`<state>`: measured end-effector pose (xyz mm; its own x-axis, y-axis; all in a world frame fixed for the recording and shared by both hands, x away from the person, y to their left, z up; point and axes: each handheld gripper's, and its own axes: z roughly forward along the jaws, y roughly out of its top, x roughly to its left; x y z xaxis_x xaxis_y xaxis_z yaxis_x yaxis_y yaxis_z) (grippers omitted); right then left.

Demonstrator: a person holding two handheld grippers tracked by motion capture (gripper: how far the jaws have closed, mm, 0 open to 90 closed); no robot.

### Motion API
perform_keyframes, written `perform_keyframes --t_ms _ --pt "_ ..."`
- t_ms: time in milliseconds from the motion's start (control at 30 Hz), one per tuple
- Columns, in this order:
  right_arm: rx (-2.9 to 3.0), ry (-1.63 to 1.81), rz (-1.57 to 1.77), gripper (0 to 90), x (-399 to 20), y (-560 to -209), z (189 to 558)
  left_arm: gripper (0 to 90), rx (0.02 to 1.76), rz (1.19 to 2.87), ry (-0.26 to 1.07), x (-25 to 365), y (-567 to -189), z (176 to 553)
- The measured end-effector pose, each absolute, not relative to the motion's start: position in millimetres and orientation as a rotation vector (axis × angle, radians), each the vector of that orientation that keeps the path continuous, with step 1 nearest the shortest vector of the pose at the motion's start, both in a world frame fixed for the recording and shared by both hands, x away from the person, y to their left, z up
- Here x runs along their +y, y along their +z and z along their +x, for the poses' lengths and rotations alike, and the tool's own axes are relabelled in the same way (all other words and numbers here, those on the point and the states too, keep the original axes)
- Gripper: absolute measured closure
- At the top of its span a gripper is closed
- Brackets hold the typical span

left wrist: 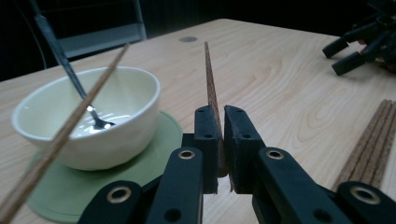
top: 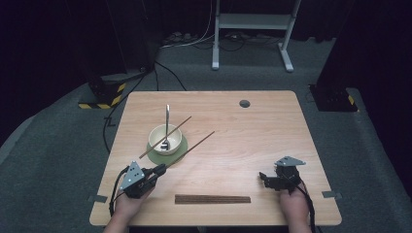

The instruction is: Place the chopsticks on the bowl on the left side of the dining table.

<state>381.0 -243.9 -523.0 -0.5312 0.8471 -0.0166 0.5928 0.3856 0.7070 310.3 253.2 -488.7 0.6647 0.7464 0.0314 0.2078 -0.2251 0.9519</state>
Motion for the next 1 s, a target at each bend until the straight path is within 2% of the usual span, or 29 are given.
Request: perform_keyframes --t_ms 233,700,1000 --pt "2.274 0.93 1.247 15.6 -244 -523 381 83.9 0.814 1.715 0.654 266 -484 311" --pt "2.271 0.93 1.256 15.6 -243 -523 380 83.8 0.858 1.728 0.716 289 -484 323" --pt "2.271 0.928 1.257 15.6 -243 -523 380 83.9 0.877 1.729 0.709 292 -486 330"
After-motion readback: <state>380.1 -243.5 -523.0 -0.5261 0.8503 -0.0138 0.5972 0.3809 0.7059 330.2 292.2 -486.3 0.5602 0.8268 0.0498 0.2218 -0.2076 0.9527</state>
